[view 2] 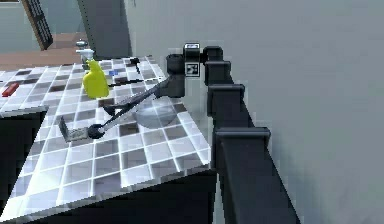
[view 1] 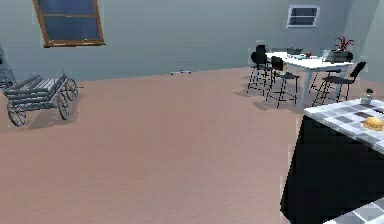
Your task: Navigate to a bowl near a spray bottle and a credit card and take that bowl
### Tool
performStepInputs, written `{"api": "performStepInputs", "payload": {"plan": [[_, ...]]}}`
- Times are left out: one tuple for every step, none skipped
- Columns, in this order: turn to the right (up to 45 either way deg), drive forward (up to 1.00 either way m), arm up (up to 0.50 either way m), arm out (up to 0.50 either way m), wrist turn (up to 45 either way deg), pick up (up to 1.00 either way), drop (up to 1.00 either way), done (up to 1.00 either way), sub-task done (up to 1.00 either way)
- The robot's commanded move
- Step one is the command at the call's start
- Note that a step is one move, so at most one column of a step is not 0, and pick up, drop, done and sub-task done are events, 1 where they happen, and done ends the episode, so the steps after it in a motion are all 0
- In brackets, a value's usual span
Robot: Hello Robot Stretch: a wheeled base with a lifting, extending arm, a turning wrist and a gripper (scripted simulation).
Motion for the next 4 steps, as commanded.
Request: {"api": "performStepInputs", "payload": {"plan": [[0.0,0.0,0.0,0.0,45.0,0.0,0.0,0.0,0.0],[0.0,0.0,0.0,0.0,6.0,0.0,0.0,0.0,0.0],[0.0,0.0,-0.12,0.0,0.0,0.0,0.0,0.0,0.0],[0.0,0.0,0.0,0.0,0.0,1.0,0.0,0.0,0.0]]}}
